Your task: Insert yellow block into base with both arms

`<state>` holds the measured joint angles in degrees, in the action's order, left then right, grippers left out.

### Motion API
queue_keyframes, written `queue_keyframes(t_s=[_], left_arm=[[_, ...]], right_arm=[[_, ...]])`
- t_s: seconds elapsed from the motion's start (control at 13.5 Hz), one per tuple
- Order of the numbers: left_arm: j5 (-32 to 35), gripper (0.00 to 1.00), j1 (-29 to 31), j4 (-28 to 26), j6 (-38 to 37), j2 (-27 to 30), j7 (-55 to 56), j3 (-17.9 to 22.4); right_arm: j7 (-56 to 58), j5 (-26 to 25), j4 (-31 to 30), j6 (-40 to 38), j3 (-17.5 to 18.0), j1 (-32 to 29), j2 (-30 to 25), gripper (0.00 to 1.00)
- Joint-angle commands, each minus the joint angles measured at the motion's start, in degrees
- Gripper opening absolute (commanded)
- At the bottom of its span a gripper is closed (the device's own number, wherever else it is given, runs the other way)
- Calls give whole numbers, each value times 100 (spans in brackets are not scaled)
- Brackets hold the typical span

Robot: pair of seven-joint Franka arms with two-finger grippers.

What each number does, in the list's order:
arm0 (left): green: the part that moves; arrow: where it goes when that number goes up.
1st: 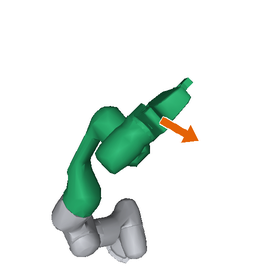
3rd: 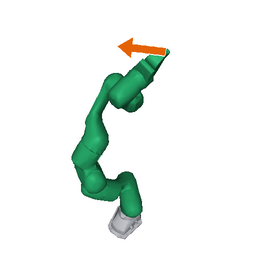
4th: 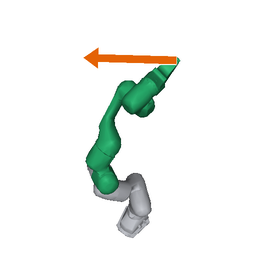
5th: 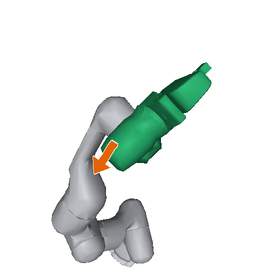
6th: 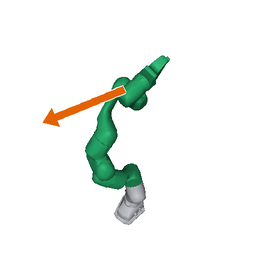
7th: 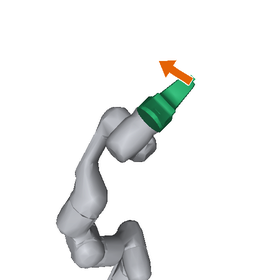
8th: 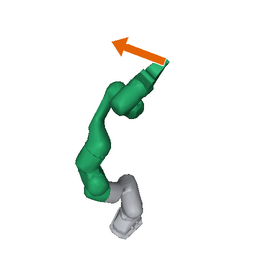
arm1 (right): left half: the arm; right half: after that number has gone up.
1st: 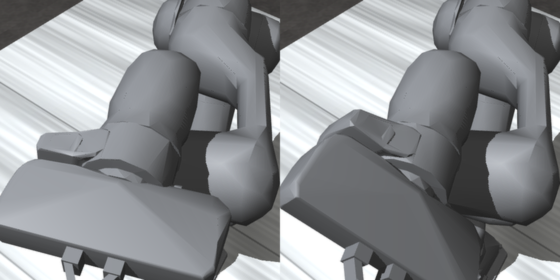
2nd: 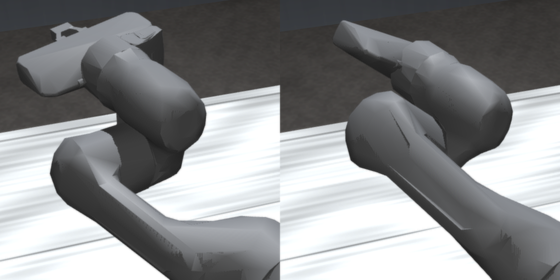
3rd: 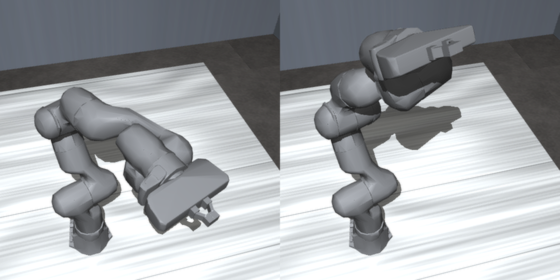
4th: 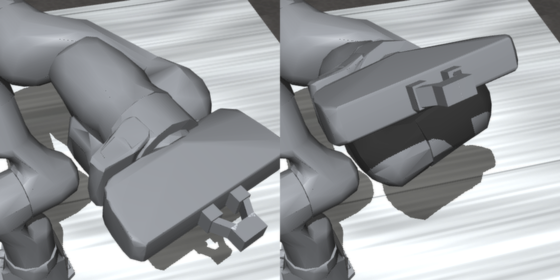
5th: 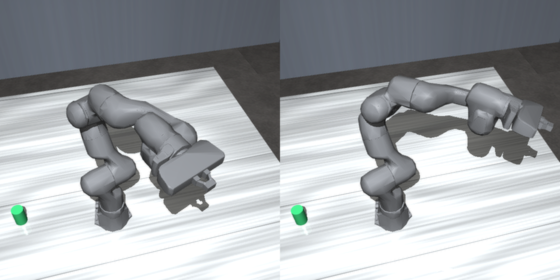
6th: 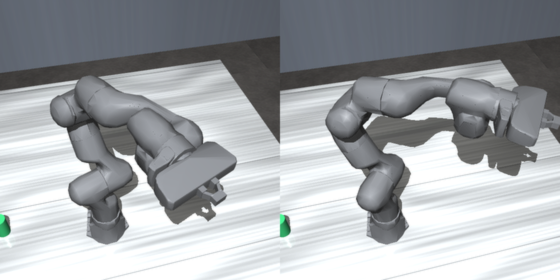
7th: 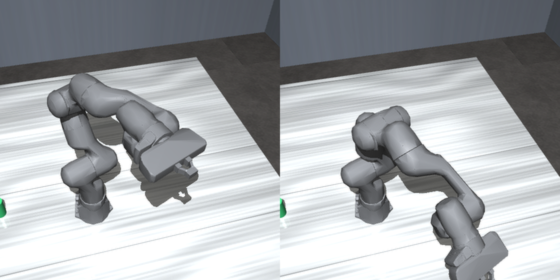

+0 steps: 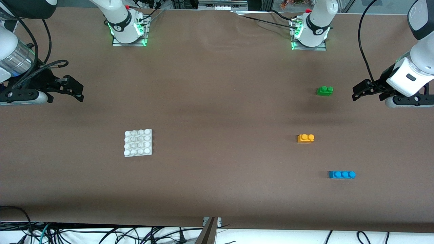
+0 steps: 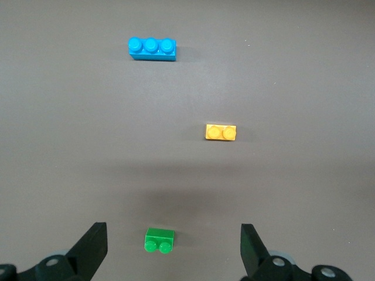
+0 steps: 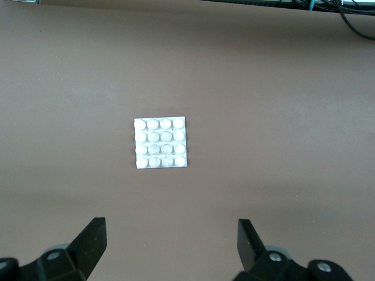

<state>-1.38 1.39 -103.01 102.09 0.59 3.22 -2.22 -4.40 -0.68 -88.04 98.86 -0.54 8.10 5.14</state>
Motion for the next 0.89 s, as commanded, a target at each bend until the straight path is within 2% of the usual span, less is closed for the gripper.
queue_keyframes(t_s=[0.0,0.81], left_arm=[[155,100,10,79,-136,37,-23,-16],[155,100,10,79,-128,46,-23,-16]], right_arm=[[-26,68,-21,28,-7,-54,-40,99],[52,59,41,-16,-51,-107,101,99]])
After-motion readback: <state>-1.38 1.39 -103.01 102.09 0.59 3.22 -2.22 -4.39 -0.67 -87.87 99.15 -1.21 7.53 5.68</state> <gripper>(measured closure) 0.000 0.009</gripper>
